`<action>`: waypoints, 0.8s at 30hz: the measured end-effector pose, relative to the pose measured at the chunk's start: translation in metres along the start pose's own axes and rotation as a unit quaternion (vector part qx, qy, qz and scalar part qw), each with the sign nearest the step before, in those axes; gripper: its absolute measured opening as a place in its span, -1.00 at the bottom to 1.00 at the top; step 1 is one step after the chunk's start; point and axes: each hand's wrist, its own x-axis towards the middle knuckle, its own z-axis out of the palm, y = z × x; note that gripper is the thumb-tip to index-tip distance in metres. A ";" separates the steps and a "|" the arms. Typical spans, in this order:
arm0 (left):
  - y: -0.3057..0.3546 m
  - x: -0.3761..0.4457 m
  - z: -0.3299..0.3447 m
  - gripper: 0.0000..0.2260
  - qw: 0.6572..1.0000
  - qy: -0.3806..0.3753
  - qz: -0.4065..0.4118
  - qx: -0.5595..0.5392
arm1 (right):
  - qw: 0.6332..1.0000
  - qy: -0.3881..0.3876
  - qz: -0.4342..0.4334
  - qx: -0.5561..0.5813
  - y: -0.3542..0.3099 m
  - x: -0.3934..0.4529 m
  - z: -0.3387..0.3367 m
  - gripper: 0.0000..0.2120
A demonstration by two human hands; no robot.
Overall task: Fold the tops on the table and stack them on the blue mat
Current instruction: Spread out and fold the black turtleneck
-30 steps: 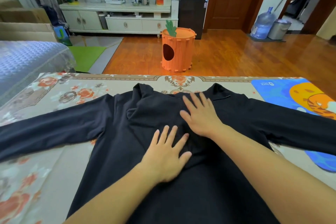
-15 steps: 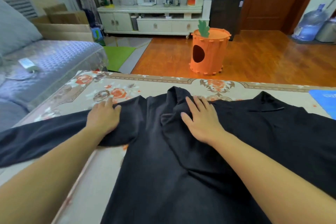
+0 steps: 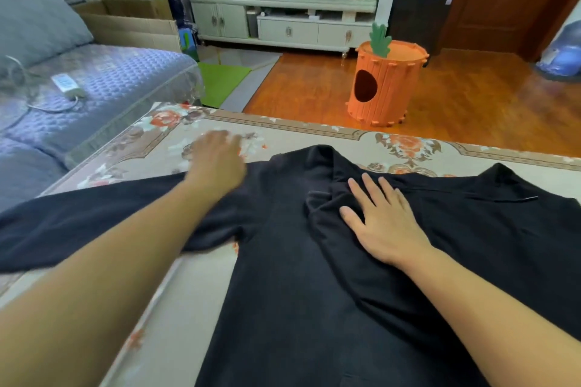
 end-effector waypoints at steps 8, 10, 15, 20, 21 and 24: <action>0.079 -0.010 0.046 -0.39 0.981 -0.171 0.054 -0.080 | 1.000 0.014 0.011 0.018 0.002 -0.001 -0.001 -0.37; 0.076 0.002 0.044 -0.41 0.978 -0.194 0.024 -0.073 | 0.994 -0.018 -0.015 0.105 0.011 0.004 -0.016 -0.39; 0.089 0.013 0.032 -0.50 0.969 -0.243 -0.017 -0.043 | 0.991 0.101 0.089 -0.006 0.133 0.009 -0.072 -0.43; 0.181 -0.011 -0.009 -0.50 0.993 -0.016 0.101 -0.060 | 0.976 -0.030 0.210 -0.049 0.234 -0.017 -0.069 -0.49; 0.197 -0.024 -0.004 -0.47 0.985 -0.023 0.150 -0.077 | 0.977 -0.016 0.213 -0.028 0.237 -0.021 -0.066 -0.50; 0.204 -0.066 0.028 -0.40 0.980 -0.113 0.157 -0.055 | 0.975 0.025 0.219 -0.010 0.238 -0.028 -0.061 -0.55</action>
